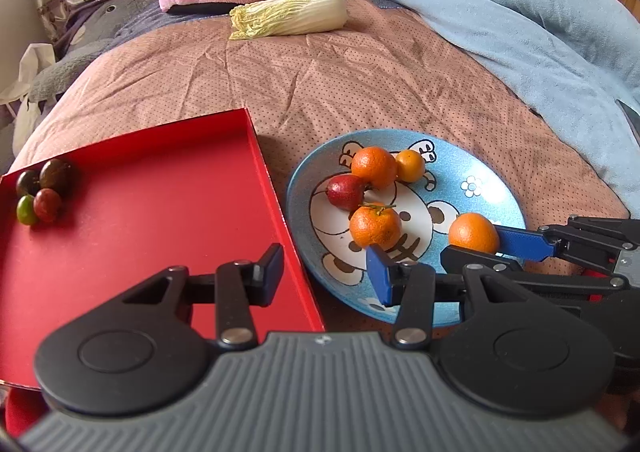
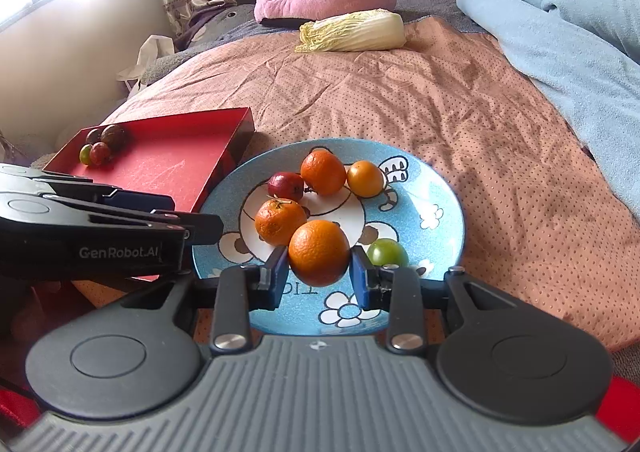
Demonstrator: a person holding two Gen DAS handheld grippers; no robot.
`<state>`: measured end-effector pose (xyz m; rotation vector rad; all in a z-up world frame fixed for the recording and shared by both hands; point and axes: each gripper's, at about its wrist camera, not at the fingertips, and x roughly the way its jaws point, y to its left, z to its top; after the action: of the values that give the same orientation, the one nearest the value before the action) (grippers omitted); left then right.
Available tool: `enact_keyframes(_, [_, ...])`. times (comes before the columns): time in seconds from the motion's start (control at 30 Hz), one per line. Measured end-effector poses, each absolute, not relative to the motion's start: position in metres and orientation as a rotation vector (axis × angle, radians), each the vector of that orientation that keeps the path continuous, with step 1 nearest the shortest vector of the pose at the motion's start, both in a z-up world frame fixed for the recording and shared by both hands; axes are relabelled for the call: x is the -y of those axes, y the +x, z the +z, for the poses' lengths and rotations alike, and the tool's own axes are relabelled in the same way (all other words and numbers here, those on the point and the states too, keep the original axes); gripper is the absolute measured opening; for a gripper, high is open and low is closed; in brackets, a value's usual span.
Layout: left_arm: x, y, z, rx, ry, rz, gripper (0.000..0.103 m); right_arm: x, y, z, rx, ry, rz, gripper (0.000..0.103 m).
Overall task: Organize fruits
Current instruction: 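Lower the mandarin onto the plate and open the right gripper, then move both open grippers back from the plate to the red tray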
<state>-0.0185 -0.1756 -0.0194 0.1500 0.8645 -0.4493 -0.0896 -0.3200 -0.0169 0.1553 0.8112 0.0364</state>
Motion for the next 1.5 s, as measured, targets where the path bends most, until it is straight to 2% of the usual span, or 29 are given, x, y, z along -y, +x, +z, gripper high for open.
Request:
enact_keyframes(0.1, [0.174, -0.017, -0.020, -0.866, 0.146, -0.443, 0.048, 0.319, -0.092, -0.013, -0.791, 0.148, 0.024, 0.056])
enact_keyframes(0.17, [0.174, -0.016, -0.020, -0.869, 0.143, -0.444, 0.048, 0.320, -0.094, -0.010, -0.781, 0.153, 0.021, 0.060])
enact_keyframes(0.5, [0.168, -0.014, -0.020, -0.874, 0.121, -0.434, 0.048, 0.314, -0.104, -0.002, -0.767, 0.162, 0.035, 0.066])
enact_keyframes(1.5, [0.138, -0.009, -0.017, -0.858, 0.065, -0.390, 0.048, 0.282, -0.097, 0.014, -0.758, 0.111, 0.090, 0.070])
